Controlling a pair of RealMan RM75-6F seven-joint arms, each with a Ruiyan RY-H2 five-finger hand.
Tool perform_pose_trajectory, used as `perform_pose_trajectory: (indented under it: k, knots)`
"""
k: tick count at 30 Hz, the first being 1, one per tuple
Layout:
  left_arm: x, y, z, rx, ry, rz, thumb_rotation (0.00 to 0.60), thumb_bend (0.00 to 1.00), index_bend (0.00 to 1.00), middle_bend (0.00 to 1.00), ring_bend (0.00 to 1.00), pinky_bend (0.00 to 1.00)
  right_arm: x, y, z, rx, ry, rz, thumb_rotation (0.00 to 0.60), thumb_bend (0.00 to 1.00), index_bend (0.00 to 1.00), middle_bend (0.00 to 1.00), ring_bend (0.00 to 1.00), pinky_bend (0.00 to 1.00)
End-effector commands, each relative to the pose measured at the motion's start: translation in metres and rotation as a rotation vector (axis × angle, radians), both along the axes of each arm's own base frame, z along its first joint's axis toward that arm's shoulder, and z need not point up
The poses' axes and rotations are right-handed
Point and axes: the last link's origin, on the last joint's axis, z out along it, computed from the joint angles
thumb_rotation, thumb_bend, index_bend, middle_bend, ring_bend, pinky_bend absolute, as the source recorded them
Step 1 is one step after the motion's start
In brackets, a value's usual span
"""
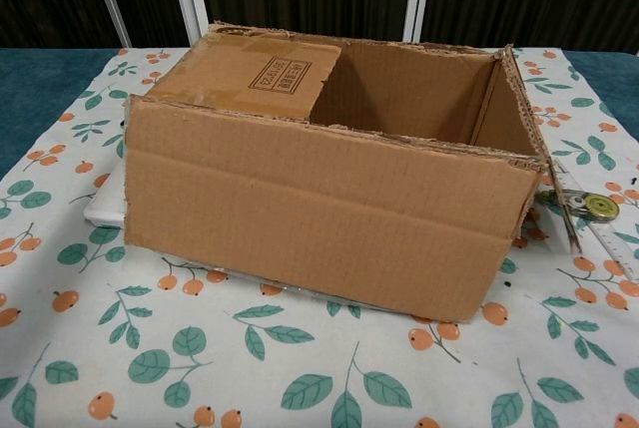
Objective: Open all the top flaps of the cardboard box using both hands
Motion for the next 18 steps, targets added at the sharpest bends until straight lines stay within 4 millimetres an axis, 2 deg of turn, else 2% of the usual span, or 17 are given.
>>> perform_pose_trajectory:
  k: [1, 8, 11, 13, 16, 18]
  knots:
    - [0.011, 0.01, -0.002, -0.011, 0.021, -0.029, 0.6, 0.08, 0.05, 0.04, 0.02, 0.19, -0.034, 0.03, -0.012, -0.117, -0.233, -0.079, 0.6, 0.32, 0.0, 0.01, 0.04, 0.22]
    - [0.037, 0.034, -0.011, -0.072, 0.076, -0.077, 0.6, 0.08, 0.05, 0.04, 0.02, 0.19, -0.071, 0.07, -0.024, -0.194, -0.421, -0.19, 0.6, 0.24, 0.0, 0.0, 0.0, 0.21]
    - [0.053, 0.05, -0.013, -0.118, 0.107, -0.1, 0.6, 0.15, 0.05, 0.03, 0.02, 0.19, -0.082, 0.082, -0.028, -0.218, -0.462, -0.211, 0.6, 0.24, 0.0, 0.0, 0.0, 0.21]
    - [0.07, 0.063, -0.016, -0.172, 0.151, -0.132, 0.6, 0.24, 0.05, 0.03, 0.02, 0.19, -0.088, 0.088, -0.03, -0.232, -0.487, -0.22, 0.6, 0.24, 0.0, 0.0, 0.0, 0.21]
    - [0.096, 0.081, -0.018, -0.232, 0.224, -0.188, 0.6, 0.45, 0.05, 0.04, 0.02, 0.19, -0.094, 0.092, -0.033, -0.241, -0.513, -0.221, 0.6, 0.24, 0.0, 0.0, 0.0, 0.21]
    - [0.117, 0.094, -0.02, -0.266, 0.293, -0.246, 0.6, 0.53, 0.05, 0.04, 0.02, 0.19, -0.097, 0.093, -0.034, -0.244, -0.525, -0.22, 0.6, 0.23, 0.0, 0.0, 0.0, 0.21]
